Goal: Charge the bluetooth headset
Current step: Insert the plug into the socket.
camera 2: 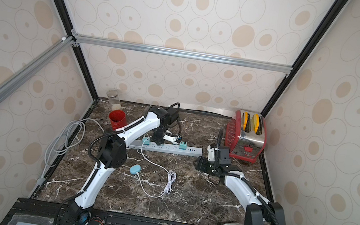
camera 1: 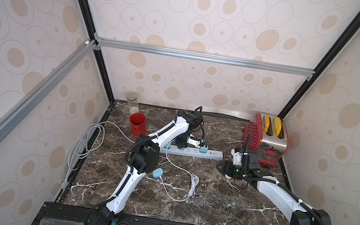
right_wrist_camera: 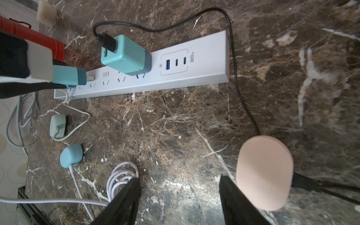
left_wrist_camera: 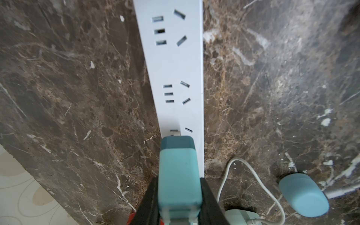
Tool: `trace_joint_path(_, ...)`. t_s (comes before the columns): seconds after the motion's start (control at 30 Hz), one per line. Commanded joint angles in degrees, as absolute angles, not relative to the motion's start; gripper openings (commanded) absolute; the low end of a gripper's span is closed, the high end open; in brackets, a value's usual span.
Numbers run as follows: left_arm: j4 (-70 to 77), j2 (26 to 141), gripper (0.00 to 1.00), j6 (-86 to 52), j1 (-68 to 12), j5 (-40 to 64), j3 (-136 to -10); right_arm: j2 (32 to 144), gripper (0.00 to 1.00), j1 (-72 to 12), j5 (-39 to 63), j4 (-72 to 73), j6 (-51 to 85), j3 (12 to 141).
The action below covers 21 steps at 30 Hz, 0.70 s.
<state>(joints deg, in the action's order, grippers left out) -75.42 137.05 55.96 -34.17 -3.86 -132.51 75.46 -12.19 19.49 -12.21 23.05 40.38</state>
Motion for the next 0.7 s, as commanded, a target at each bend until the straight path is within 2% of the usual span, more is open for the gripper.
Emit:
trace_joint_path(0.0,-79.9,138.3,0.00,55.8,-34.1,-1.5,-134.3,76.5,0.68,-11.9,19.3,-11.8,23.0,42.0)
trace_joint_path(0.5,-84.4,146.3,0.00,54.9,-35.4,-5.0,-141.0,74.0,0.68,-11.9,18.6,-14.6,22.5,43.0)
trace_joint_path(0.67,-84.8,147.2,0.00,55.5,-35.5,-3.0,-140.9,73.5,0.68,-11.9,18.0,-15.6,22.4,43.6)
